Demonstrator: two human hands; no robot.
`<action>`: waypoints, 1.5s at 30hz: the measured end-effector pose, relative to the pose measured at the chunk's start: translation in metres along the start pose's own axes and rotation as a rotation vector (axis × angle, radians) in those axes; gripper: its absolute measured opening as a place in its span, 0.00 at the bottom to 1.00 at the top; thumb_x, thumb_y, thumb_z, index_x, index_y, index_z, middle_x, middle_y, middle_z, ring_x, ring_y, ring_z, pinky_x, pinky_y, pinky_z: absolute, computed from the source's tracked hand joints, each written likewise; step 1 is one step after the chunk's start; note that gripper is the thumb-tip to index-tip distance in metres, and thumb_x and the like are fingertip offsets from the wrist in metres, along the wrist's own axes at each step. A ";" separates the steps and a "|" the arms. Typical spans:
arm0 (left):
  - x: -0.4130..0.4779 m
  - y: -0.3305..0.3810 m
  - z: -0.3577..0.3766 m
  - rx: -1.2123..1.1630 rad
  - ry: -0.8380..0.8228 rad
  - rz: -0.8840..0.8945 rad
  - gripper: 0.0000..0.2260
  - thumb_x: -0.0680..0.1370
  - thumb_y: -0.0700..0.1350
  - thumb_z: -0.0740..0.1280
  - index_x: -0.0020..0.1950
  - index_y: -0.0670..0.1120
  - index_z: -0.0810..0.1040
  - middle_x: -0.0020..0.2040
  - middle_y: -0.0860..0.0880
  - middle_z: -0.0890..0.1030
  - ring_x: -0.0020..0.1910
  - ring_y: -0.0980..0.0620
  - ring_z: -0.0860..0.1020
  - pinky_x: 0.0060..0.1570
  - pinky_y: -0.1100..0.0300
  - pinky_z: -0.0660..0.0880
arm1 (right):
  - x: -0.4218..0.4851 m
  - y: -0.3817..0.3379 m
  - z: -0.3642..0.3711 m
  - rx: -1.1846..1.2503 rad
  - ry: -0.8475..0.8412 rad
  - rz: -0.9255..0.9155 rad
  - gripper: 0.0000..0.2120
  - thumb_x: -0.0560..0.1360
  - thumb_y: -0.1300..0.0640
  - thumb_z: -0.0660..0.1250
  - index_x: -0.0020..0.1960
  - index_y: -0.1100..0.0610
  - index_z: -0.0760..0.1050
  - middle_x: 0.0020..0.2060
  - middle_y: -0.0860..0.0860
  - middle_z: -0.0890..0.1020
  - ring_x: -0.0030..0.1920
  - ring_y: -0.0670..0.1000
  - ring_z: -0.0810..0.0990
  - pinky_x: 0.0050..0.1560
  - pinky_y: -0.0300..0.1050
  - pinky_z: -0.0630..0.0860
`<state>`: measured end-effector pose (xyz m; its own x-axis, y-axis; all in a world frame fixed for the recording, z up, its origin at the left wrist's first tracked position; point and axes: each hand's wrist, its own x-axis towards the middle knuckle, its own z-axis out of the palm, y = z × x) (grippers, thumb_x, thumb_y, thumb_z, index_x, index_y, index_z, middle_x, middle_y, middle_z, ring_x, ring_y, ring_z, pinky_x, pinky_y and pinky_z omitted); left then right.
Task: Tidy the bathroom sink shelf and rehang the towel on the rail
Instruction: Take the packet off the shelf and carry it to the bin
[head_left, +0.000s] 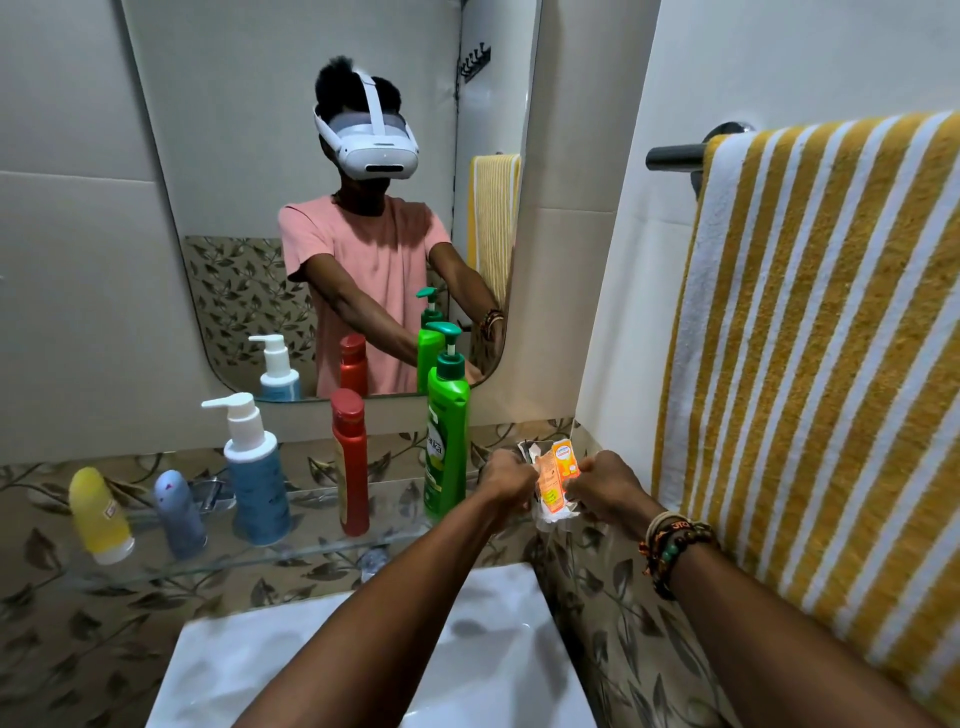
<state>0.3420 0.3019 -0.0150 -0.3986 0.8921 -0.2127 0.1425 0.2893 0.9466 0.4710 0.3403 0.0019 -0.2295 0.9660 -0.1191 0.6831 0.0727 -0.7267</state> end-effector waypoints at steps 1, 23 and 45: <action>-0.002 0.001 -0.002 -0.002 0.003 0.005 0.09 0.78 0.35 0.63 0.51 0.31 0.79 0.40 0.39 0.77 0.36 0.46 0.73 0.39 0.53 0.71 | -0.001 -0.002 0.000 0.004 0.007 -0.003 0.06 0.73 0.66 0.69 0.48 0.68 0.81 0.36 0.59 0.81 0.31 0.53 0.76 0.31 0.42 0.70; -0.065 0.007 -0.041 0.079 0.107 0.295 0.06 0.78 0.44 0.65 0.52 0.48 0.80 0.48 0.49 0.82 0.49 0.48 0.80 0.49 0.54 0.77 | -0.075 -0.039 0.014 0.150 0.232 -0.045 0.17 0.73 0.66 0.66 0.61 0.57 0.78 0.51 0.56 0.85 0.48 0.56 0.84 0.52 0.56 0.83; -0.117 -0.026 -0.068 -0.096 0.038 0.361 0.17 0.74 0.38 0.70 0.63 0.44 0.78 0.57 0.46 0.83 0.53 0.49 0.81 0.55 0.49 0.79 | -0.150 -0.035 0.032 0.255 0.180 -0.100 0.14 0.69 0.67 0.66 0.48 0.52 0.83 0.36 0.53 0.86 0.33 0.52 0.80 0.33 0.47 0.76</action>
<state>0.3235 0.1662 0.0013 -0.3719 0.9166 0.1467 0.1951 -0.0774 0.9777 0.4597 0.1844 0.0232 -0.1449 0.9872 0.0669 0.4620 0.1273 -0.8777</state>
